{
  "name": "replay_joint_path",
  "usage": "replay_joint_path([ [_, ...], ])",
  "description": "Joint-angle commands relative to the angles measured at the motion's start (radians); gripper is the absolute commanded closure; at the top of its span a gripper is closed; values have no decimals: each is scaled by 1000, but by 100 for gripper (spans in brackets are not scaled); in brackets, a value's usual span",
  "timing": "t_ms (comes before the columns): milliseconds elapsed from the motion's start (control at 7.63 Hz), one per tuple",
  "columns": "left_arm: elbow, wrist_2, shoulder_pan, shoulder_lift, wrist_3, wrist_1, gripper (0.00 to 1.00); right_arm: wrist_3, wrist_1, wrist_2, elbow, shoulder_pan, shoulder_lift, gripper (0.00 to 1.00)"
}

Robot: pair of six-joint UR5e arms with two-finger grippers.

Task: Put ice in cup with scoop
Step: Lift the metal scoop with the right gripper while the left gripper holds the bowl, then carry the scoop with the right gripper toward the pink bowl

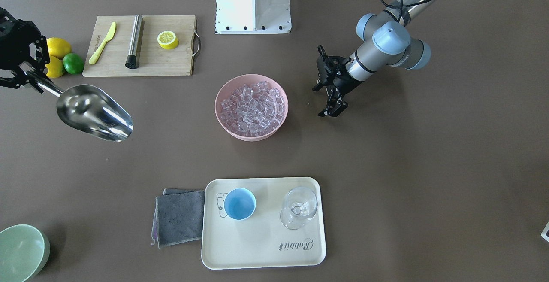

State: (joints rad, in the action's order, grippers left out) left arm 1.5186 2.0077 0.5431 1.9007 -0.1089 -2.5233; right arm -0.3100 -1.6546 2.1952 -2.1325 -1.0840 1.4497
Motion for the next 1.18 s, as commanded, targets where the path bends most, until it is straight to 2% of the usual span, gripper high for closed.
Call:
replay_joint_path([
  [0, 0, 0, 0, 0, 0, 0, 1, -158, -181, -22, -7, 50, -153, 100],
  [131, 0, 0, 0, 0, 0, 0, 1, -153, -185, -107, -10, 106, -202, 100],
  [393, 0, 5, 0, 1, 0, 0, 1, -161, -272, -164, -15, 144, -268, 100],
  [524, 0, 5, 1, 1, 0, 0, 1, -226, -368, -229, -56, 153, -306, 100],
  [655, 0, 5, 0, 1, 0, 0, 1, -260, -416, -294, -105, 192, -311, 100],
  [917, 0, 5, 0, 1, 0, 0, 1, -276, -560, -398, -103, 272, -392, 100],
  [1048, 0, 5, 0, 1, 0, 0, 1, -276, -641, -410, -78, 295, -447, 100],
])
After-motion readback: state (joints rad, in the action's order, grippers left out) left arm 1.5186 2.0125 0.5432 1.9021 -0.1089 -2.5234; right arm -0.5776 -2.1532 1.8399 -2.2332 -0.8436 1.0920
